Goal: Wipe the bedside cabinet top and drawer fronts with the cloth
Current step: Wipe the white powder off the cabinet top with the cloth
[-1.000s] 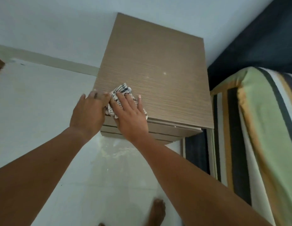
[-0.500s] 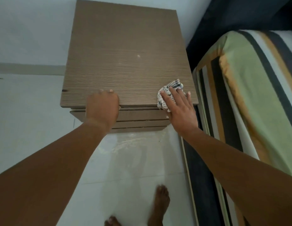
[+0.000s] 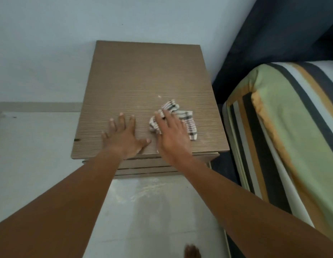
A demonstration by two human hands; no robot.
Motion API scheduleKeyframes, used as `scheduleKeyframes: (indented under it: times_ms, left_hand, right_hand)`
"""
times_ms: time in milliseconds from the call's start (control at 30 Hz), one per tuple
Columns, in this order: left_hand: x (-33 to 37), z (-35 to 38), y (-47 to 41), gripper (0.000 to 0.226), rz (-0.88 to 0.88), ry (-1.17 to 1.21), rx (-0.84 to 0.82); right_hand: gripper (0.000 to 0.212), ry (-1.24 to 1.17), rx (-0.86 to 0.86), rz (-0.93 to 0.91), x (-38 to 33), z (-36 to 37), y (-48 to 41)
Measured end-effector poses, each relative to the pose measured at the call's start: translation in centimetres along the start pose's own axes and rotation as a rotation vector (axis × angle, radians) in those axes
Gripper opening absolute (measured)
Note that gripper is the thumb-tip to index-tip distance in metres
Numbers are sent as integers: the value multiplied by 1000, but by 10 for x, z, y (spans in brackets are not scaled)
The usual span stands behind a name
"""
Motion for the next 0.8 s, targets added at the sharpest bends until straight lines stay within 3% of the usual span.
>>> scheduleKeyframes:
  times_ms: [67, 233, 467, 800]
  left_hand:
    - [-5, 8, -6, 95, -2, -6, -33]
    - [-5, 12, -15, 101, -9, 14, -79]
    - [3, 0, -17, 109, -50, 48, -103]
    - [8, -5, -10, 109, -31, 50, -93]
  right_hand:
    - [60, 112, -148, -96, -14, 25, -33]
    - [53, 186, -172, -224, -23, 18, -116]
    - [55, 72, -37, 121, 34, -11, -153]
    - [56, 26, 160, 551, 143, -43, -10]
Point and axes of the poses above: each hand's wrist, its own y-axis away from the middle knuckle, its own z-axis out of the palm, x = y × z, the point moved 8 cm from there along -y, towards the middle knuckle, and after that the axes turned 8 degrees about -x, right-handed, at the moved point
